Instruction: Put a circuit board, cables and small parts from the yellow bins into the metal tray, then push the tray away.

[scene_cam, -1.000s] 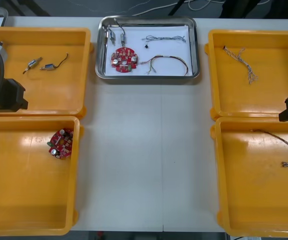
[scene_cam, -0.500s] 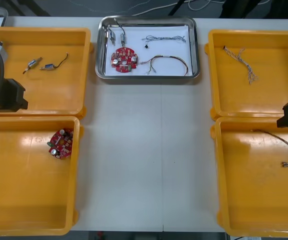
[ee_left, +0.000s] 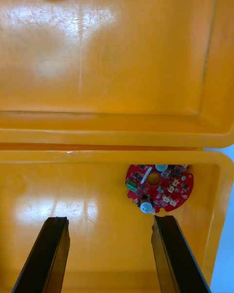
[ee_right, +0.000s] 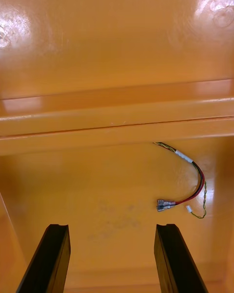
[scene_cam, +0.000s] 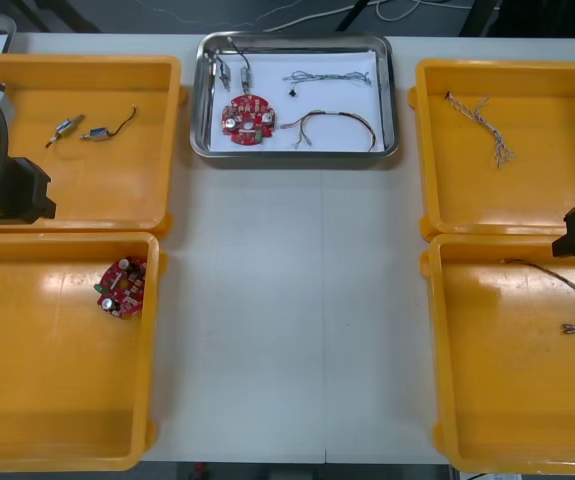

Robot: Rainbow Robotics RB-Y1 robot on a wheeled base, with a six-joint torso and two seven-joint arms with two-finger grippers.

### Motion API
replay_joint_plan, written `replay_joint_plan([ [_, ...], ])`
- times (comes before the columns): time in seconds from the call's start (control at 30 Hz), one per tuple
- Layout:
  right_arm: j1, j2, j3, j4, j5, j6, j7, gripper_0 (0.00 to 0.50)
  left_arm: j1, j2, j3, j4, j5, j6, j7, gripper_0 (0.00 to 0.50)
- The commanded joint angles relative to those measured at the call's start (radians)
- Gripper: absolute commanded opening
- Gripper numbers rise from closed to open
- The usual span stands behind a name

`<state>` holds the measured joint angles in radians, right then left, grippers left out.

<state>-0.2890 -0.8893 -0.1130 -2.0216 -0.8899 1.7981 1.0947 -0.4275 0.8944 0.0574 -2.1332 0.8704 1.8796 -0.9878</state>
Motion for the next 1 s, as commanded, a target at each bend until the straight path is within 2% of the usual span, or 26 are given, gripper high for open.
replay_joint_plan([
  [0.03,0.011,0.012,-0.036,-0.003,0.008,-0.008,0.043,0.500,0.010,0.031,0.025,-0.028,-0.007,-0.010,-0.046,0.500],
  [1.0,0.011,0.012,-0.036,-0.003,0.008,-0.008,0.043,0.500,0.010,0.031,0.025,-0.028,-0.007,-0.010,-0.046,0.500],
])
